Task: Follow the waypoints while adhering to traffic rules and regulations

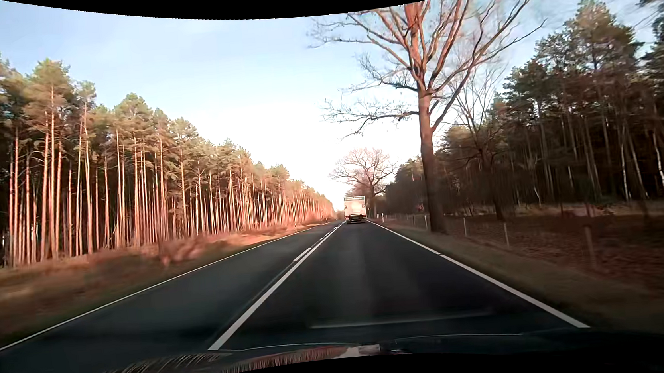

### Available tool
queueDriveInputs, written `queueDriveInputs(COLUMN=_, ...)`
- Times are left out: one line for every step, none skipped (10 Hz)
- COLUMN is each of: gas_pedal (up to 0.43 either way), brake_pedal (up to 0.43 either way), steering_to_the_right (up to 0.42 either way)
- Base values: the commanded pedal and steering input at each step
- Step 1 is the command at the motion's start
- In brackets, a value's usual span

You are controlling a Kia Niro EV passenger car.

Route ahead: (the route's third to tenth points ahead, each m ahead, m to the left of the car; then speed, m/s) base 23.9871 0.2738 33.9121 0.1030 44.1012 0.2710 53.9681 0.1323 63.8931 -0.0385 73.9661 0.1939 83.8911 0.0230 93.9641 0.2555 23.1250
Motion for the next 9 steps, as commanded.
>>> queueDriveInputs(gas_pedal=0.189, brake_pedal=0.000, steering_to_the_right=-0.001)
queueDriveInputs(gas_pedal=0.189, brake_pedal=0.000, steering_to_the_right=-0.001)
queueDriveInputs(gas_pedal=0.189, brake_pedal=0.000, steering_to_the_right=-0.001)
queueDriveInputs(gas_pedal=0.189, brake_pedal=0.000, steering_to_the_right=-0.001)
queueDriveInputs(gas_pedal=0.189, brake_pedal=0.000, steering_to_the_right=-0.001)
queueDriveInputs(gas_pedal=0.189, brake_pedal=0.000, steering_to_the_right=-0.001)
queueDriveInputs(gas_pedal=0.189, brake_pedal=0.000, steering_to_the_right=0.000)
queueDriveInputs(gas_pedal=0.189, brake_pedal=0.000, steering_to_the_right=-0.001)
queueDriveInputs(gas_pedal=0.189, brake_pedal=0.000, steering_to_the_right=-0.001)
